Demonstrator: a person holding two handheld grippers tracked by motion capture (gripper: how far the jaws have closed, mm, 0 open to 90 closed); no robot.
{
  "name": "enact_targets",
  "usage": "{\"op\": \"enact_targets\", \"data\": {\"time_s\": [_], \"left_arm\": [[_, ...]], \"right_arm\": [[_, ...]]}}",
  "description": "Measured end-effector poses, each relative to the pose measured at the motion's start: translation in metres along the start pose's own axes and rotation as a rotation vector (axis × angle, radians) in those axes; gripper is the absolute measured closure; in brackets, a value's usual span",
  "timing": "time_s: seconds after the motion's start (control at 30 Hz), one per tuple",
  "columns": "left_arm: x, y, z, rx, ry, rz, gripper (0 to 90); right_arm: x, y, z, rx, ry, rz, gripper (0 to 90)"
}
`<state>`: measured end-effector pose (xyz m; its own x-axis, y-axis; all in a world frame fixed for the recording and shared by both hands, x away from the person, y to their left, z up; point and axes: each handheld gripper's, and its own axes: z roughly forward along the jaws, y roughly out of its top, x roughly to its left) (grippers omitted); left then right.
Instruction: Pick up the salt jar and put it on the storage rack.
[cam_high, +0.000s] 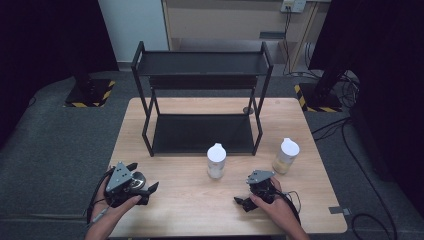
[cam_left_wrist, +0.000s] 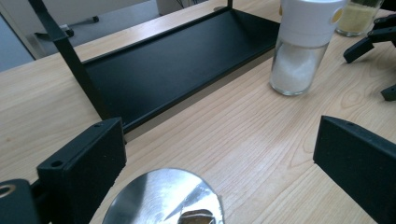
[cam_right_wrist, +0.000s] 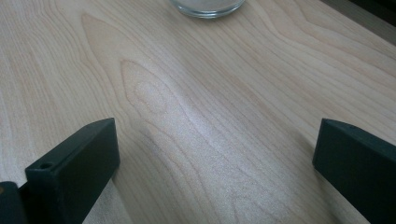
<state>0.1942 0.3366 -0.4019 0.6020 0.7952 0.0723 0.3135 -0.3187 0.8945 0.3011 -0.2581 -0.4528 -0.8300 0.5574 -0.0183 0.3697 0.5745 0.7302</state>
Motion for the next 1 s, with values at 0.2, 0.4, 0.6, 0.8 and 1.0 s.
{"op": "enact_targets", "data": {"time_s": [0.2, 0.4, 0.6, 0.8, 1.0], "left_arm": [[0.004, -0.004, 0.0, 0.005, 0.007, -0.01, 1.4], [0.008, -0.008, 0.001, 0.017, 0.002, -0.014, 1.3], [0.011, -0.012, 0.003, 0.026, -0.004, -0.016, 0.6], [0.015, -0.015, 0.006, 0.051, -0.007, -0.016, 0.6], [0.017, -0.018, 0.008, 0.068, -0.011, -0.016, 0.6]], "right_arm": [[0.0, 0.0, 0.0, 0.0, 0.0, 0.0, 1.0], [0.0, 0.0, 0.0, 0.0, 0.001, -0.001, 1.0], [0.0, 0.0, 0.0, 0.0, 0.001, -0.001, 1.0], [0.0, 0.0, 0.0, 0.0, 0.001, -0.001, 1.0], [0.0, 0.0, 0.0, 0.0, 0.001, -0.001, 1.0]]}}
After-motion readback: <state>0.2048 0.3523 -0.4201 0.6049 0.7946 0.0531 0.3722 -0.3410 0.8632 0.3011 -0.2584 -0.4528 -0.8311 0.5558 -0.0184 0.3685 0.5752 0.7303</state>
